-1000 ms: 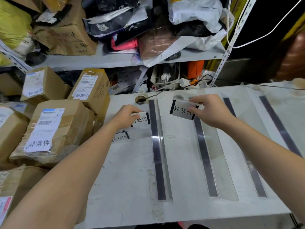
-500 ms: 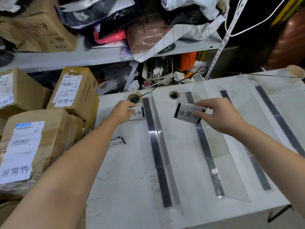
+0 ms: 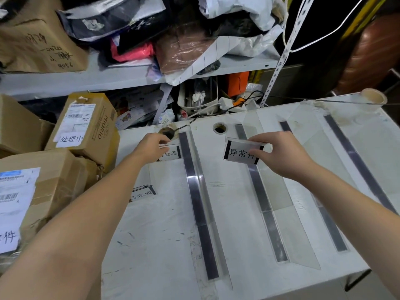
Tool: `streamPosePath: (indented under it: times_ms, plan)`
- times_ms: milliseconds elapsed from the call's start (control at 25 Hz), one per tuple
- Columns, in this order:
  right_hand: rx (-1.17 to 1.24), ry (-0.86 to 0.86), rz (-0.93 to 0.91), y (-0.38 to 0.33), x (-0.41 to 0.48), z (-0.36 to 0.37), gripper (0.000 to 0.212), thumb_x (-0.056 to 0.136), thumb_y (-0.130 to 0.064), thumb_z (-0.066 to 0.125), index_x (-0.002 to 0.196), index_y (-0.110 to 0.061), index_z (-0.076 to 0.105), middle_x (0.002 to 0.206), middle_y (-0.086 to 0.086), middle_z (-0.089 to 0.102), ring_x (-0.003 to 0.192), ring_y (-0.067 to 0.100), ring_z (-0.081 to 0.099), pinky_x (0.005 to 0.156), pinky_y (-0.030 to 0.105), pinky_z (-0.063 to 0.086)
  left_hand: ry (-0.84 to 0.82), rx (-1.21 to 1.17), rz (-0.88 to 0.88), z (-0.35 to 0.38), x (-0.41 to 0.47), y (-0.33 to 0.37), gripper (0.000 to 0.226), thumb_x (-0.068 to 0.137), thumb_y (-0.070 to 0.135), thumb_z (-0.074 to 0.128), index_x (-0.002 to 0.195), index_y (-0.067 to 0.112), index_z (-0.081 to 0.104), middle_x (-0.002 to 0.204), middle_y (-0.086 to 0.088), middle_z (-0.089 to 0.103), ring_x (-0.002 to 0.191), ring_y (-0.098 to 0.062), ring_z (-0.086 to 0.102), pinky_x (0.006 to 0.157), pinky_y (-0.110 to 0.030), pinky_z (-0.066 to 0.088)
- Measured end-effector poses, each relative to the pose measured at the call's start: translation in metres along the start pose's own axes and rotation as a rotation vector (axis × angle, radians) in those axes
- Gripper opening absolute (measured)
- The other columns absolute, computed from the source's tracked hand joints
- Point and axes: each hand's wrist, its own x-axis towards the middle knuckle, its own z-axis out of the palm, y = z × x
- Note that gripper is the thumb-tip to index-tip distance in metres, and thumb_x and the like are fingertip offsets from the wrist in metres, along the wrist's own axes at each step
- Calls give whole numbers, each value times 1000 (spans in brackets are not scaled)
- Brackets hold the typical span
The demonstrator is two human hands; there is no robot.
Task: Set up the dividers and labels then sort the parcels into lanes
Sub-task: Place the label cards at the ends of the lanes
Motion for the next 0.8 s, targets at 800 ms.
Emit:
streamPosePath:
  times_ms: [800]
  plan:
    - [-39,88,-133,192,11,-173,33,91,-27,76,121,-11,75,122,4,74,112,23,67,98,40,54,195,283,-70,11,-38,296,53,88,46,69,134,20,62,132,-10,64,118,-34,60,95,-46,52]
